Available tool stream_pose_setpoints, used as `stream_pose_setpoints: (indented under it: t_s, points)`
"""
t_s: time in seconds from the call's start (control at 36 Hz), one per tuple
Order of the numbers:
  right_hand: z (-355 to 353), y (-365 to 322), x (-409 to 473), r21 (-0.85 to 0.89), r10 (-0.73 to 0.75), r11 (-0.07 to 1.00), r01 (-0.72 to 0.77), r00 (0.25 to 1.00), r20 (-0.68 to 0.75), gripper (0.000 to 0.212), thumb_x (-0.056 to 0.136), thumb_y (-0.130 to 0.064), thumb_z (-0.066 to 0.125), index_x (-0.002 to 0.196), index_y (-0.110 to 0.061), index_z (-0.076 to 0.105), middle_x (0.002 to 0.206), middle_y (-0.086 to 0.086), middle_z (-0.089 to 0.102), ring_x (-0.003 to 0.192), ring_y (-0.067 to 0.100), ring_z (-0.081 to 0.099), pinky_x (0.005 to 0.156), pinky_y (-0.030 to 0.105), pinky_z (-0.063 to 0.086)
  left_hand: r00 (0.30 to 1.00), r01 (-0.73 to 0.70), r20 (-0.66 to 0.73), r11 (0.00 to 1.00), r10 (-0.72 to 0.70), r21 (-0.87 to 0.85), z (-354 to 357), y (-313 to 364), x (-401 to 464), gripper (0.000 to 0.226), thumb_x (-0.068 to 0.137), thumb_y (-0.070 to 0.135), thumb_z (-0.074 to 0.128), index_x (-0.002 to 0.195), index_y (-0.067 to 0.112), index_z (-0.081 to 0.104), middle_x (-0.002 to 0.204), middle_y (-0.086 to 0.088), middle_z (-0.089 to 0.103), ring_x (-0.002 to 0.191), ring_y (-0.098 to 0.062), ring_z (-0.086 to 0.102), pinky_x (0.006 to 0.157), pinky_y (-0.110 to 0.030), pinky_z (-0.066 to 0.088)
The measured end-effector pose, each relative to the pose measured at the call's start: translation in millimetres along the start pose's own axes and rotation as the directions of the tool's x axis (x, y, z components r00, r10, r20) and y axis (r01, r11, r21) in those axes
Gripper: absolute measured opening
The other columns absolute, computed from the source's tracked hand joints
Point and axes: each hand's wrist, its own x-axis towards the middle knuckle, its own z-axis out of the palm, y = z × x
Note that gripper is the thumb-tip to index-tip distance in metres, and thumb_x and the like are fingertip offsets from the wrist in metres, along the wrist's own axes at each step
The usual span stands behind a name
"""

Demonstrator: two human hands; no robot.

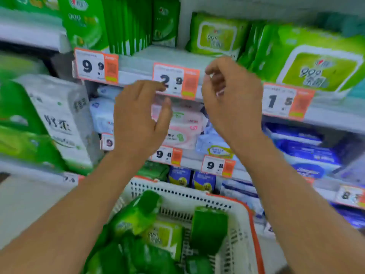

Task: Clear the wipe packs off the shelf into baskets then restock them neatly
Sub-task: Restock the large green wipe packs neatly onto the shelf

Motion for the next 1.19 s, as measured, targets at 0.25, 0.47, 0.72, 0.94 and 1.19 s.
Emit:
stream_pose_setpoints:
  t_s: [0.25, 0.47, 0.72, 0.94, 1.19]
  points:
    - [64, 38, -307, -0.167, 0.237, 0.881, -0.443, 0.108, 0.965, 0.070, 0.071, -0.041, 0.089, 0.130, -0.019, 0.059, 0.126, 0.002, 0.064, 0.116, 0.022, 0.061, 0.094, 0.035, 0.050, 0.224, 0.107, 0.868, 0.896, -0.444, 0.431, -14, -3, -259, 0.062, 0.089, 0.043, 0.061, 0.145, 0.023, 0.041, 0.149, -0.003, 0.042, 0.134, -0.028, 0.042, 0.107, -0.042, 0.042]
    - [66, 41, -390, -0.526, 0.349, 0.738, -0.423, -0.428, 0.833, 0.131, 0.065, -0.046, 0.091, 0.160, -0.019, 0.004, 0.165, 0.005, 0.019, 0.147, 0.028, 0.029, 0.114, 0.031, 0.033, 0.047, -0.030, 0.906, 0.906, -0.421, 0.422, -51, -12, -303, 0.081, 0.086, 0.048, 0.067, 0.152, 0.018, 0.031, 0.158, -0.005, 0.031, 0.142, -0.025, 0.034, 0.111, -0.039, 0.037]
    - [89, 18, -423, -0.331, 0.330, 0.942, -0.058, -0.018, 0.944, 0.120, 0.057, -0.053, 0.091, 0.148, -0.007, 0.027, 0.132, 0.015, 0.052, 0.115, 0.034, 0.057, 0.094, 0.041, 0.054, 0.043, 0.163, 0.861, 0.854, -0.506, 0.494, -45, -14, -299, 0.075, 0.090, 0.044, 0.065, 0.153, 0.019, 0.032, 0.159, -0.005, 0.030, 0.145, -0.026, 0.030, 0.117, -0.039, 0.030]
    - [90, 24, -389, -0.353, 0.347, 0.933, -0.075, -0.077, 0.935, 0.068, 0.057, -0.050, 0.091, 0.104, -0.016, 0.056, 0.097, 0.002, 0.063, 0.081, 0.019, 0.061, 0.067, 0.032, 0.056, 0.034, 0.235, 0.848, 0.829, -0.529, 0.507, -41, -21, -290, 0.072, 0.090, 0.041, 0.067, 0.151, 0.020, 0.035, 0.152, -0.006, 0.039, 0.137, -0.027, 0.039, 0.111, -0.041, 0.038]
    - [-8, 93, -273, -0.550, 0.256, 0.654, -0.520, -0.532, 0.807, 0.123, 0.041, -0.041, 0.099, 0.147, -0.014, 0.043, 0.151, 0.005, 0.049, 0.138, 0.030, 0.047, 0.114, 0.050, 0.039, 0.018, 0.746, 0.813, 0.548, -0.583, 0.377, -35, -9, -237, 0.065, 0.086, 0.061, 0.061, 0.139, 0.024, 0.050, 0.141, 0.000, 0.051, 0.122, -0.020, 0.051, 0.103, -0.035, 0.043]
